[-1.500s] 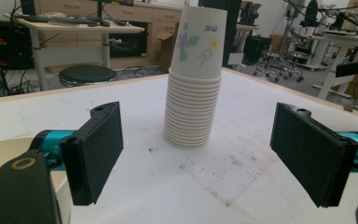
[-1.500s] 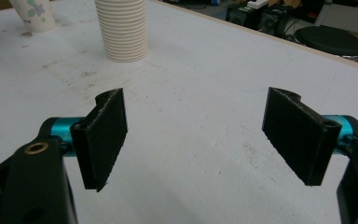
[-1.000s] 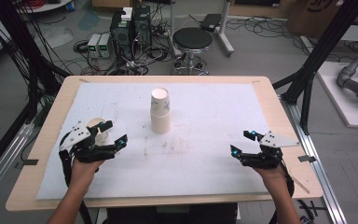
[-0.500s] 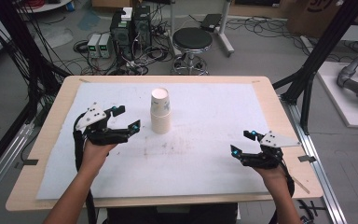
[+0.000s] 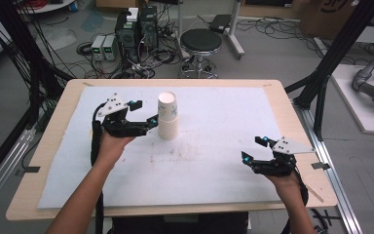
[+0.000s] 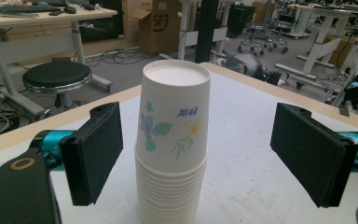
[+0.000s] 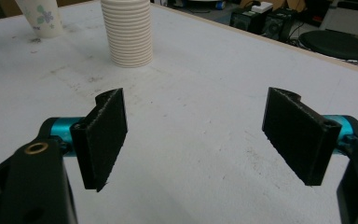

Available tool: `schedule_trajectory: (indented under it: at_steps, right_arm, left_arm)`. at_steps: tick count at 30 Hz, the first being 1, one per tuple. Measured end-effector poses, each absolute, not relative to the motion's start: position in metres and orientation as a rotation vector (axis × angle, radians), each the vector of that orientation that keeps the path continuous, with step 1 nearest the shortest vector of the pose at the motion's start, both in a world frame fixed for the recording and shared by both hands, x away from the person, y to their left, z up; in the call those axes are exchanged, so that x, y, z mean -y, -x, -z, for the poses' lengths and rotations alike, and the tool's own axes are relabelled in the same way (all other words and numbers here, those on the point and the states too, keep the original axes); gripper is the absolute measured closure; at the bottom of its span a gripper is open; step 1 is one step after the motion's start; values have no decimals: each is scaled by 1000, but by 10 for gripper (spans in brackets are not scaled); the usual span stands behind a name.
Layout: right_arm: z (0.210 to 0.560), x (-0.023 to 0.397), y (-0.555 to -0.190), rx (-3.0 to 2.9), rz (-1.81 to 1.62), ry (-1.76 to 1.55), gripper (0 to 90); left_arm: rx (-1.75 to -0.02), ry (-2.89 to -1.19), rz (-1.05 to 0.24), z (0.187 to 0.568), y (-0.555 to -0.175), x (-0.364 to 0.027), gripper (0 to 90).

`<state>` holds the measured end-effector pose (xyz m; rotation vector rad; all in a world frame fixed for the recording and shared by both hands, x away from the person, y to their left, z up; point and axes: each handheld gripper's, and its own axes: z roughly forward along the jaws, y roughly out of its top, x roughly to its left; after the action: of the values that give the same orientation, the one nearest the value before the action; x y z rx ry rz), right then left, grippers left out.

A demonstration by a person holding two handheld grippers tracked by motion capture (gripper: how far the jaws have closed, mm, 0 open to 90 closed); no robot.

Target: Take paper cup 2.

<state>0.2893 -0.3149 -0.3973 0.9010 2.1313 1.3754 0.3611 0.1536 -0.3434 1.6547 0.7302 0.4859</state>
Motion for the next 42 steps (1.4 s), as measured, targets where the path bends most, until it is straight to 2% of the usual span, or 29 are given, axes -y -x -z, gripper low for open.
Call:
schedule_trajectory:
  at_steps: [20,34,38,42]
  right_arm:
    - [396,316,-290,-2122,-1391,-893,227]
    - [395,321,-288,-2112,-1404,-904,227]
    - [395,321,-288,-2111,-1404,-906,227]
    - [395,322,-287,-2111,-1407,-911,227]
  left_arm:
    - [-768,-1723,-506,336,-404,-114,168]
    - [-813,-1765,-517,346,-423,-98,173]
    - [-812,-1766,-525,349,-425,-96,212]
    - [-789,-1767,-523,348,-425,-97,298]
